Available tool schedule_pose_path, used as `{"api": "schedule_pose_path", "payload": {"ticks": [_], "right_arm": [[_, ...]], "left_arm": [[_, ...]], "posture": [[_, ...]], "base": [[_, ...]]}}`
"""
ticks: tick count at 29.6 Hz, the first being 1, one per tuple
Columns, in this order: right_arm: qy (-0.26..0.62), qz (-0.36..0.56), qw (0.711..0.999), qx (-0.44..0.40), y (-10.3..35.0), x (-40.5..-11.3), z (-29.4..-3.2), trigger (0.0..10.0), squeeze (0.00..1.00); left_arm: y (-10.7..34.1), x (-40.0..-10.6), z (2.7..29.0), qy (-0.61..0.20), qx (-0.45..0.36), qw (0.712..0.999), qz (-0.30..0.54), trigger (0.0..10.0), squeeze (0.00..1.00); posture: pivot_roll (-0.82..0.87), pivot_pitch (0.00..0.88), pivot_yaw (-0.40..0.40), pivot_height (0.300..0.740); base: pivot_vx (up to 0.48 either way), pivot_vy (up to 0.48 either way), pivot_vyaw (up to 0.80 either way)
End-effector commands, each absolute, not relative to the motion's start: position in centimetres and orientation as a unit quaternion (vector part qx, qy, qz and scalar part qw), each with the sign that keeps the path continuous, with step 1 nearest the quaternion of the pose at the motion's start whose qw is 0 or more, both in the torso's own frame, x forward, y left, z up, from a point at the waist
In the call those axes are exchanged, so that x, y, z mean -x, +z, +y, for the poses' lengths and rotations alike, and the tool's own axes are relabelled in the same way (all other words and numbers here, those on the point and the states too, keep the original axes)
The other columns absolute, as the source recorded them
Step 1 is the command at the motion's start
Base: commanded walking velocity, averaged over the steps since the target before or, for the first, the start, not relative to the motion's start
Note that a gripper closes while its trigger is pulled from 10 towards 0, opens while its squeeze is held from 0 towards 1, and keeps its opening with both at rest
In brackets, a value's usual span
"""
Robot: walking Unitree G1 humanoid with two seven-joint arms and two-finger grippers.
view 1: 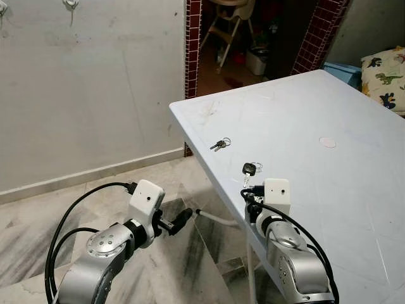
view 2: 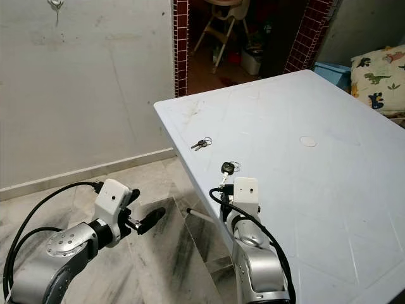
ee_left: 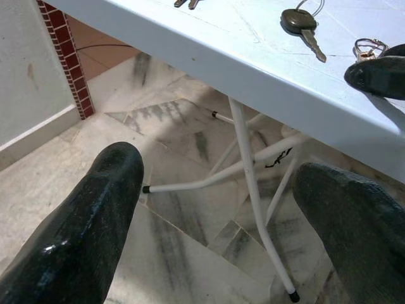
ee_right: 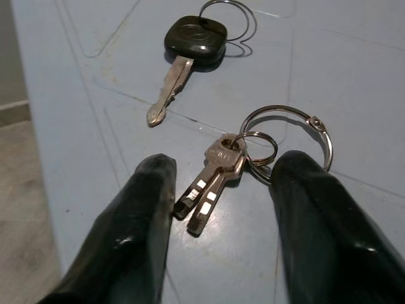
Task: Hang keys on a hook
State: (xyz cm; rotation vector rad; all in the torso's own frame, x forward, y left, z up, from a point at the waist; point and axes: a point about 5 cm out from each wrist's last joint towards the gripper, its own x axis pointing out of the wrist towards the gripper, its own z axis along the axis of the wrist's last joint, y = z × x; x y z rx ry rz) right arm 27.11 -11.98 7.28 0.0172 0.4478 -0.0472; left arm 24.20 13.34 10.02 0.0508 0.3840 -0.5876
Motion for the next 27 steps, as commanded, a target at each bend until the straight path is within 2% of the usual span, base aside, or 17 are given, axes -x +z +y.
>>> {"api": "schedule_pose_path", "payload": {"ticks": [1,8,12,21,27], "right_arm": [[-0.075,0.277,0.958,-0.016,5.3,-26.2,-13.5,0.0,0.00],[-0.083,0.271,0.959,-0.013,5.5,-26.1,-14.1,0.0,0.00],[-0.075,0.260,0.963,0.016,5.8,-25.9,-14.6,0.0,0.00],[-0.074,0.271,0.960,0.015,5.4,-24.9,-16.1,0.0,0.00],[-0.063,0.271,0.960,0.008,5.4,-24.9,-16.0,0.0,0.00]], "left_arm": [[10.0,-24.2,13.1,-0.296,-0.026,0.936,0.189,10.0,0.00],[10.0,-24.2,13.0,-0.296,-0.027,0.936,0.190,10.0,0.00],[9.9,-24.2,13.1,-0.296,-0.027,0.936,0.191,10.0,0.00],[9.9,-24.3,12.9,-0.300,-0.028,0.934,0.192,10.0,0.00],[9.9,-24.4,12.8,-0.301,-0.029,0.934,0.191,10.0,0.00]], "posture": [[0.13,0.052,-0.054,0.740],[0.13,0.054,-0.054,0.740],[0.13,0.055,-0.054,0.740],[0.12,0.053,-0.052,0.740],[0.12,0.053,-0.050,0.740]], "base": [[0.000,0.000,0.00],[0.000,0.000,0.00],[0.000,0.000,0.00],[0.000,0.000,0.00],[0.000,0.000,0.00]]}}
